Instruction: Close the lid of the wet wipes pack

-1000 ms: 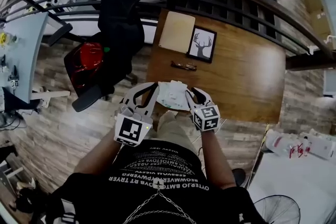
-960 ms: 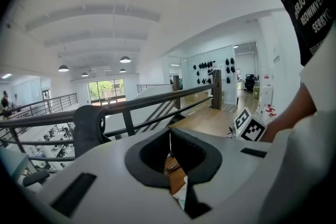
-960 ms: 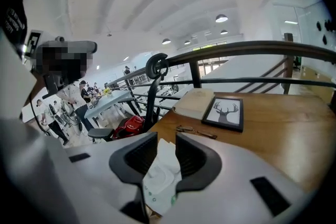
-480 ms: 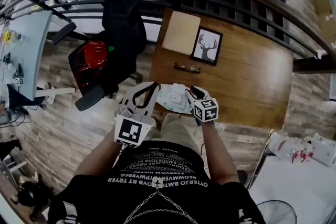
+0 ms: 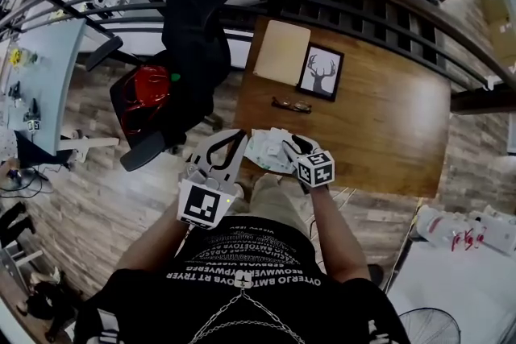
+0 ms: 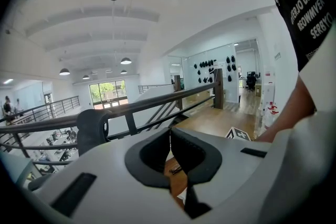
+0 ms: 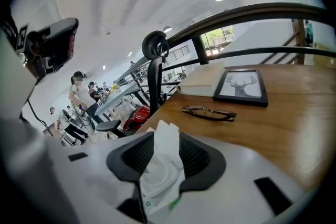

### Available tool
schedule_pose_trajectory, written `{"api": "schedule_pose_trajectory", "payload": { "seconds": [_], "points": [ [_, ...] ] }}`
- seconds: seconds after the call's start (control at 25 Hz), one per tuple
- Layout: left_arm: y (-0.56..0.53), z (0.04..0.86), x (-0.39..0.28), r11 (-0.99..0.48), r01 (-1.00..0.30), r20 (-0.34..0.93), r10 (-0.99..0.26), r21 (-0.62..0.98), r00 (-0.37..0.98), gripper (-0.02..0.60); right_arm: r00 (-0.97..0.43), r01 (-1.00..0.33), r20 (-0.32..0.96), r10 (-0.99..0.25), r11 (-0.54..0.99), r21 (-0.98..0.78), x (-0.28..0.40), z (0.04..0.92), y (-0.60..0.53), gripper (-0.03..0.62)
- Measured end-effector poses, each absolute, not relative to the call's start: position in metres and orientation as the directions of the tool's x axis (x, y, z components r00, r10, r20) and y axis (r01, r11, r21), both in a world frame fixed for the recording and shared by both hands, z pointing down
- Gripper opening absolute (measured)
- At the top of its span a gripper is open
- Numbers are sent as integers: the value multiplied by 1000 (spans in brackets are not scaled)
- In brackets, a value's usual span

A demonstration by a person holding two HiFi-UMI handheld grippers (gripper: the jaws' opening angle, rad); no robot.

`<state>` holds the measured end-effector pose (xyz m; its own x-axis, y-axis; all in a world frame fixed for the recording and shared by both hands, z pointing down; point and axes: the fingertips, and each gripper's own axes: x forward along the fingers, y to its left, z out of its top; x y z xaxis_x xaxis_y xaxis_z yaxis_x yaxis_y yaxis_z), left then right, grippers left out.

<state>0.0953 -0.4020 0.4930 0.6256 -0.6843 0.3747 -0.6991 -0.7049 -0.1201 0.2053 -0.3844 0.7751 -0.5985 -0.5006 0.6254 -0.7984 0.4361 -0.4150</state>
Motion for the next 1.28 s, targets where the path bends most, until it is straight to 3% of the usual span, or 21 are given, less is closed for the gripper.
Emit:
{"api": "schedule_pose_trajectory", "payload": {
  "seconds": [0.2,0.32,0.4,1.28],
  "points": [
    [-390,492,87,-713,-692,385,-673,-113,631,28,-508,-860,630,-588,392,-327,224,769,-399,160],
    [-384,496,79,-712,-694,404,-670,-110,623,28,-527,-850,640,-559,370,-376,226,783,-406,227],
    [-379,497,75,-712,-693,417,-667,-113,617,29,-544,-838,651,-529,373,-397,223,793,-404,235],
    [-362,471,49,-710,-694,343,-686,-118,642,28,-618,-786,608,-499,391,-478,182,769,-363,202]
  ]
}}
